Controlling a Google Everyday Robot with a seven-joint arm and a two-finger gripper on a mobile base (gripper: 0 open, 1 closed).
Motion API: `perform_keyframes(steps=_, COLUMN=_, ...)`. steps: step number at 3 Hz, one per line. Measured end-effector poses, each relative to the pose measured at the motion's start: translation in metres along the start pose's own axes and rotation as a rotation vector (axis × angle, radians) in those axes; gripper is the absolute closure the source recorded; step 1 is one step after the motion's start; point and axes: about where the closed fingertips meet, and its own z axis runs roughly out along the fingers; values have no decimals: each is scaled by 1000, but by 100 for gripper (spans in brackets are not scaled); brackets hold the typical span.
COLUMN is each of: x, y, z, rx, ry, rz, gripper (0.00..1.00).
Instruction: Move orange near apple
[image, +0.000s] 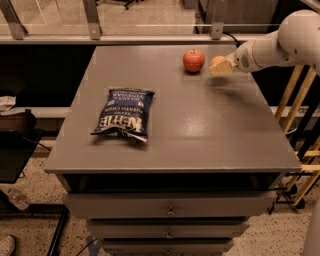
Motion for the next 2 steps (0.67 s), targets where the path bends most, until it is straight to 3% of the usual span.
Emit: perform_keyframes(steps=2, x=-2, y=-2, z=32, rx=-31, ry=1, rz=29, gripper=100)
